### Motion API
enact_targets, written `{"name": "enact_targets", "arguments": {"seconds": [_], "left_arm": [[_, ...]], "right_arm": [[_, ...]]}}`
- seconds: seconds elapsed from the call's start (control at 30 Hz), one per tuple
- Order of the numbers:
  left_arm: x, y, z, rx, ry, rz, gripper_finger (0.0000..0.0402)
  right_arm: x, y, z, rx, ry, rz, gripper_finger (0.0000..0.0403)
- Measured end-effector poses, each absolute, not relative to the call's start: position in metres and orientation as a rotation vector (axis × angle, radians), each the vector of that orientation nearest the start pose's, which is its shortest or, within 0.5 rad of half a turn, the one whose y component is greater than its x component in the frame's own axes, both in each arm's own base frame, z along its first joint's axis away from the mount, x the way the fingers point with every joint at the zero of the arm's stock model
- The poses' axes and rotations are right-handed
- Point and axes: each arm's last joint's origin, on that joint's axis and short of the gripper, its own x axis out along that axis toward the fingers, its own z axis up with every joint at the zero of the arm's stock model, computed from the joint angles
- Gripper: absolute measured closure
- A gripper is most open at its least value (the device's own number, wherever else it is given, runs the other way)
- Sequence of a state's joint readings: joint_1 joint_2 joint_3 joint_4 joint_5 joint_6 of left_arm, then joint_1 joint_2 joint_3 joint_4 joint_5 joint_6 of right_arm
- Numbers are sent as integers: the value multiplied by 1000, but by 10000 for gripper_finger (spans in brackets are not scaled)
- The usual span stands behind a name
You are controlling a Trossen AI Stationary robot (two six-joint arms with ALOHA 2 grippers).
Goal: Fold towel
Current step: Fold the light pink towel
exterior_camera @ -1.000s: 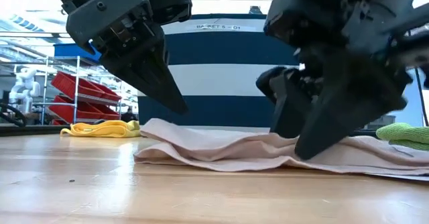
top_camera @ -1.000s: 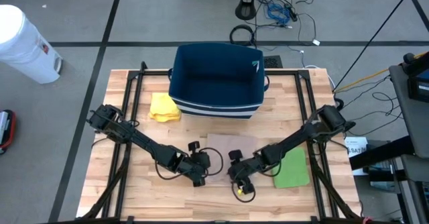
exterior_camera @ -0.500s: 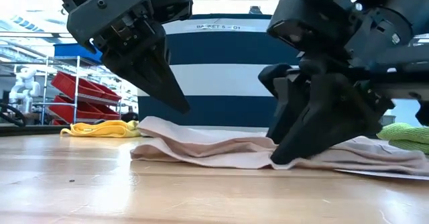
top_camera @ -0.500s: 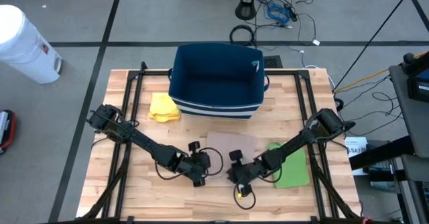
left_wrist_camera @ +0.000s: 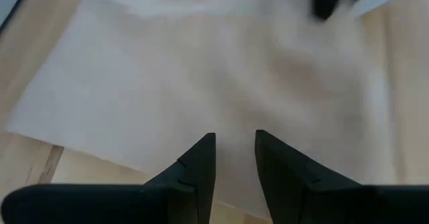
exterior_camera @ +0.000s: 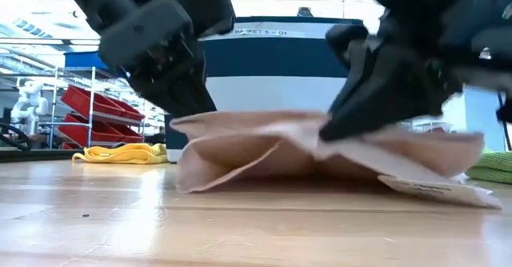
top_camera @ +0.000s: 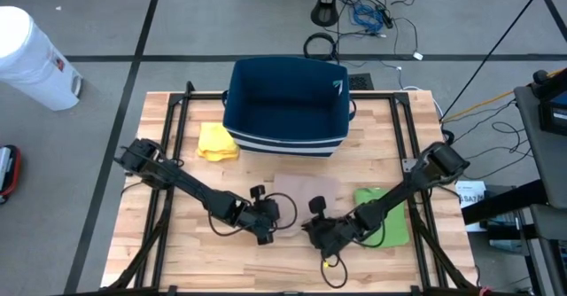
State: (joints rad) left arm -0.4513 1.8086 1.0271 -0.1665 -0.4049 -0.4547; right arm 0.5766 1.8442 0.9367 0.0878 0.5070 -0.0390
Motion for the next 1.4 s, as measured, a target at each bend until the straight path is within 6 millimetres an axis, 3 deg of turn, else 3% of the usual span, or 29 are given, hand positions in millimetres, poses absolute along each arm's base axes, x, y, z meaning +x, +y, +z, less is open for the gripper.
{"name": "enact_targets", "arguments": {"seconds": [0.3, 0.57, 1.1, 1.4], "left_arm": [[338, -141, 133, -62, 820, 129, 290], [353, -141, 145, -60, 647, 73, 290], [367, -123, 154, -104, 538, 115, 290], [376, -115, 165, -91, 417, 111, 290]], "right_arm": [[294, 187, 171, -579, 576, 84, 402], [297, 187, 191, -680, 456, 75, 402], [313, 180, 213, -907, 264, 31, 403], [315, 176, 244, -959, 208, 18, 403]]}}
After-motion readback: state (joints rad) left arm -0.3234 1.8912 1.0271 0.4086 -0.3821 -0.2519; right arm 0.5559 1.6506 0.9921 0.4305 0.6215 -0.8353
